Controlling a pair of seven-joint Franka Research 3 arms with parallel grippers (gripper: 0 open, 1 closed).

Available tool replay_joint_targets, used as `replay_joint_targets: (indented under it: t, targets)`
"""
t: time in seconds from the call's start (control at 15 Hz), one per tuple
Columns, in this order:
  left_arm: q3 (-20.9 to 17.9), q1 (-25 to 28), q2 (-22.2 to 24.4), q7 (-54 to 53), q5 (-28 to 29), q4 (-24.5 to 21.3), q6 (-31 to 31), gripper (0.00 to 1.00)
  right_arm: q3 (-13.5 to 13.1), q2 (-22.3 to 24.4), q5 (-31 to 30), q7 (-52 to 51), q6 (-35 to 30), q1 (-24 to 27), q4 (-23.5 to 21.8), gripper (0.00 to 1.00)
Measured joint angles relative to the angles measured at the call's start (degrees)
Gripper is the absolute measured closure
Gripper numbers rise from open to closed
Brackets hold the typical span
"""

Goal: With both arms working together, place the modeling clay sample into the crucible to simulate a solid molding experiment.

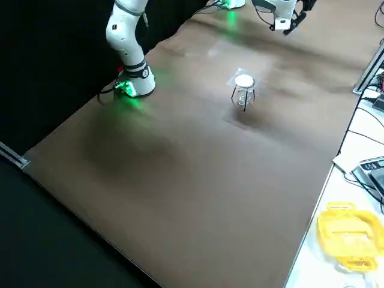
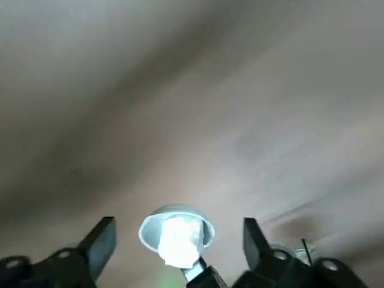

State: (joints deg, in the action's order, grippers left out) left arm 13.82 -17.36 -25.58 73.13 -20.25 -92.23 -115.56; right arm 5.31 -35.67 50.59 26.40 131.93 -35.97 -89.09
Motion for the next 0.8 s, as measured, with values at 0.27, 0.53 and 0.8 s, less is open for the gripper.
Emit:
replay_joint_targets:
  t: [0.27, 0.53, 0.8]
  targets:
    - [0.0, 3.3, 2.9, -2.2, 1.6, 0.1, 4.5, 0.00, -0.1, 0.0, -4.6, -0.3, -0.3, 0.1, 0.0, 0.94]
    - [0.0, 9.9, 7.2, -17.9, 2.5, 0.4, 11.6, 0.00, -0.3, 0.0, -16.1, -0.3, -4.9, 2.2, 0.2, 0.94]
    - [-0.1, 16.0, 11.3, -41.8, 14.9, 0.3, 18.1, 0.00, -0.4, 2.7, -22.9, -2.3, -18.1, 7.8, 2.3, 0.94]
